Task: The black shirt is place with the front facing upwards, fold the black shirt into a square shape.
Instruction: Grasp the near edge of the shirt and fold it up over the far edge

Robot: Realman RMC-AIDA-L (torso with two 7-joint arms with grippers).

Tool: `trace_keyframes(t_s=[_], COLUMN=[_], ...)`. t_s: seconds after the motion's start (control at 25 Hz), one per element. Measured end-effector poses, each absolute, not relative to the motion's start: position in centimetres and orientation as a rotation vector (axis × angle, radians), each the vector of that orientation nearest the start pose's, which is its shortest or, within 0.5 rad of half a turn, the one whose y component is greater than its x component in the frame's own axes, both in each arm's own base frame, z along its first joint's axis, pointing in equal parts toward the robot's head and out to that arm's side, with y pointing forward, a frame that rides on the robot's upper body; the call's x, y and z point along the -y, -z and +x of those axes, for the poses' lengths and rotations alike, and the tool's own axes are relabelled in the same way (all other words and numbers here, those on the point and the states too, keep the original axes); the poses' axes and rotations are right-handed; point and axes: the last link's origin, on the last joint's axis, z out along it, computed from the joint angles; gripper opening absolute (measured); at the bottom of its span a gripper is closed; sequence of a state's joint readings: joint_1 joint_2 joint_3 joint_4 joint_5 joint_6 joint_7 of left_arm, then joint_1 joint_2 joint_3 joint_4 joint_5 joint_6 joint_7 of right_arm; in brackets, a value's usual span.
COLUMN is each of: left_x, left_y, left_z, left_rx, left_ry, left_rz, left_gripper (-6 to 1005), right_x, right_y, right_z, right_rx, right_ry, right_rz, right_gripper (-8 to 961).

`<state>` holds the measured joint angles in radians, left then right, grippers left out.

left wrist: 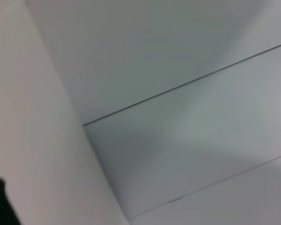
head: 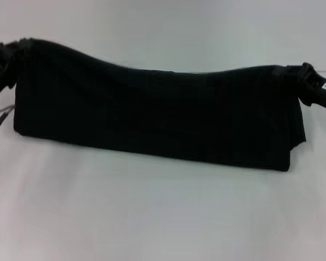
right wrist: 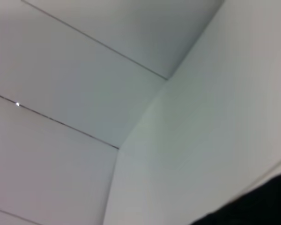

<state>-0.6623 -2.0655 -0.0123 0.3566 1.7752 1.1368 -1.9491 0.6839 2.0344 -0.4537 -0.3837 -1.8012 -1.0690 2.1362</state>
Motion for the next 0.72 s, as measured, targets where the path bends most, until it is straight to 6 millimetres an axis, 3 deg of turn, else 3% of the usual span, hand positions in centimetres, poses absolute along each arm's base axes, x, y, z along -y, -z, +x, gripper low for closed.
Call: trace_keyframes(t_s=[0.32, 0.72], left_x=[-44.1, -46.0], left_y=[-5.6, -3.7], left_z=[-28.6, -27.4], left_rx=[1.535, 1.401], left_ry=[1.389, 1.250], left_rz=[-1.341, -1.272], left_gripper=[73, 73], right_x=[-42.7, -44.5], right_y=[-2.3, 0.6], right_z=[27.7, 26.2], right_rx=[-1.697, -1.605], right_ry=[-1.190, -1.067], right_rz=[-1.639, -1.615], right_gripper=[71, 71])
